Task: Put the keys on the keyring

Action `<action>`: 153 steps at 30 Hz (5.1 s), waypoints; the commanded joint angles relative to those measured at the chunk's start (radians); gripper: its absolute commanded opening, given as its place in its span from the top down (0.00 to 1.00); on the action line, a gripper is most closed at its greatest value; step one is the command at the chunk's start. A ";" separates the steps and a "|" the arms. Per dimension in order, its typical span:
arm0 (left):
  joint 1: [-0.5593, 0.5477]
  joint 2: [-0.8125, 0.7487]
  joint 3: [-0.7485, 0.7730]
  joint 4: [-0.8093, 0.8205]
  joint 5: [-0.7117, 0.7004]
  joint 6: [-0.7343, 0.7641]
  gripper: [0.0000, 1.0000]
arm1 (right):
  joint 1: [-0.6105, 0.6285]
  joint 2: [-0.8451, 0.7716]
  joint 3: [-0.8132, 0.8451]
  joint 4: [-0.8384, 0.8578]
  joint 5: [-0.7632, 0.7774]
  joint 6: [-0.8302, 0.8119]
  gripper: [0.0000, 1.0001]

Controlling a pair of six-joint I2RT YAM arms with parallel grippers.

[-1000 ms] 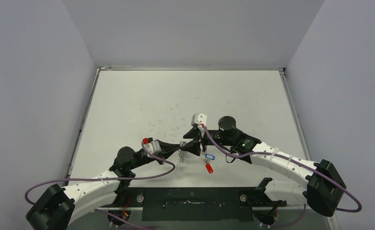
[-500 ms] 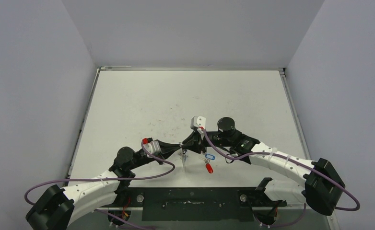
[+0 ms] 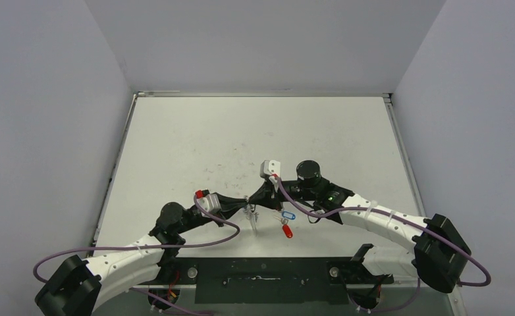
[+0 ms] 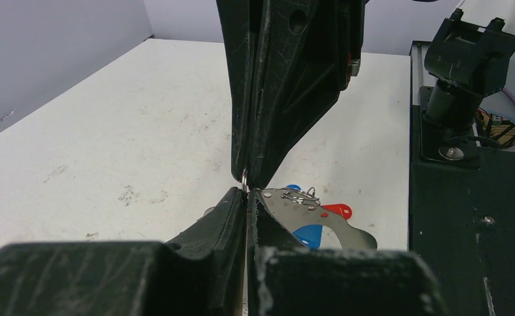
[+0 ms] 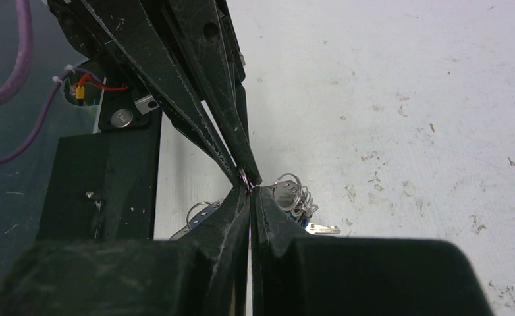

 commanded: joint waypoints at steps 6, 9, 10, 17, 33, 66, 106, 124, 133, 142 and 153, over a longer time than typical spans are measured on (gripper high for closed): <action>-0.003 -0.076 0.038 -0.087 -0.006 0.017 0.81 | 0.016 -0.028 0.141 -0.229 0.012 -0.129 1.00; -0.004 -0.122 0.071 -0.220 -0.013 0.074 0.72 | 0.028 -0.019 0.230 -0.476 0.068 -0.215 1.00; -0.003 -0.137 0.082 -0.264 -0.012 0.091 0.70 | 0.032 -0.014 0.260 -0.534 0.086 -0.236 1.00; -0.004 -0.184 0.129 -0.405 -0.010 0.148 0.64 | 0.055 0.059 0.427 -0.825 0.198 -0.298 1.00; -0.003 -0.078 0.206 -0.365 0.094 0.157 0.71 | 0.117 0.189 0.634 -0.987 0.260 -0.263 1.00; -0.004 0.059 0.275 -0.333 0.200 0.145 1.00 | 0.155 0.219 0.673 -0.958 0.280 -0.253 1.00; -0.006 -0.070 0.054 -0.027 0.062 0.031 1.00 | 0.004 0.022 0.177 -0.333 0.057 -0.199 0.68; -0.004 -0.072 0.051 -0.025 0.066 0.030 1.00 | 0.008 -0.016 0.073 -0.013 -0.029 -0.071 0.67; -0.006 -0.080 0.051 -0.035 0.057 0.032 1.00 | 0.007 -0.034 0.093 -0.098 -0.069 -0.122 1.00; -0.005 -0.127 0.085 -0.183 -0.001 0.059 1.00 | 0.009 -0.031 0.226 -0.371 -0.061 -0.174 1.00; -0.006 -0.108 0.113 -0.207 0.031 0.073 1.00 | 0.023 -0.016 0.250 -0.385 -0.074 -0.166 0.93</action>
